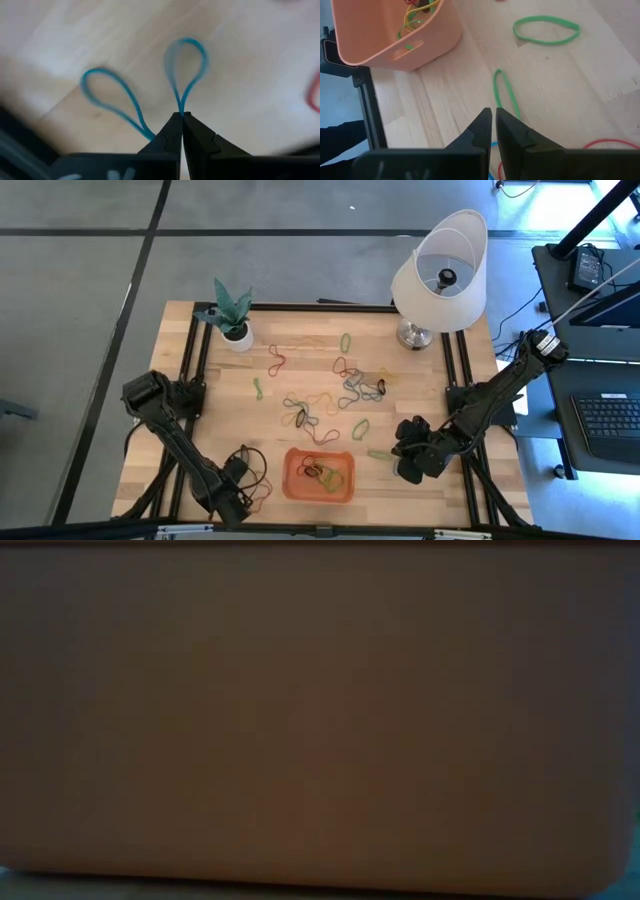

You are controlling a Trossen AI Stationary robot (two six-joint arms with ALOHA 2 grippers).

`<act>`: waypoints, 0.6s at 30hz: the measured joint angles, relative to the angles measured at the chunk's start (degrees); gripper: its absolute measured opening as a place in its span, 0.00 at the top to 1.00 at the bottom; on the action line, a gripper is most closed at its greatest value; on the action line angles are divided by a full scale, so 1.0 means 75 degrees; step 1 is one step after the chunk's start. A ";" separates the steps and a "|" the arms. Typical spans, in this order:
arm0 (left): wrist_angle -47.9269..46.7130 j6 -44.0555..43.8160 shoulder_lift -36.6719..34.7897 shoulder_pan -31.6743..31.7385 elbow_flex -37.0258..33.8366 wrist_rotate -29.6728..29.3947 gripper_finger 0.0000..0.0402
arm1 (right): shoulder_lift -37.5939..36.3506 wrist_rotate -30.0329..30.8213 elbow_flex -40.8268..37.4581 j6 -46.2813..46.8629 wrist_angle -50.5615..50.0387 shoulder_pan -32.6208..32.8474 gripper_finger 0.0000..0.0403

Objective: Pick and place rubber bands into bin
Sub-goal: Put the blue rubber band into the bin

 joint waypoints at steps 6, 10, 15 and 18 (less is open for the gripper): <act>-0.0453 0.0223 -0.0794 0.0015 0.0290 -0.0422 0.99 | 0.0000 0.0001 0.0000 0.0003 0.0006 0.0002 0.93; -0.0445 0.1037 -0.1274 0.0015 0.0485 -0.1465 0.99 | 0.0000 0.0003 0.0000 0.0003 0.0002 0.0001 0.93; -0.0439 0.1876 -0.1727 0.0181 0.0699 -0.2866 0.99 | 0.0000 0.0003 0.0000 0.0003 -0.0095 -0.0001 0.93; -0.0400 0.2706 -0.1916 0.0495 0.0715 -0.3175 0.99 | 0.0000 -0.0003 0.0000 0.0033 -0.0083 0.0001 0.93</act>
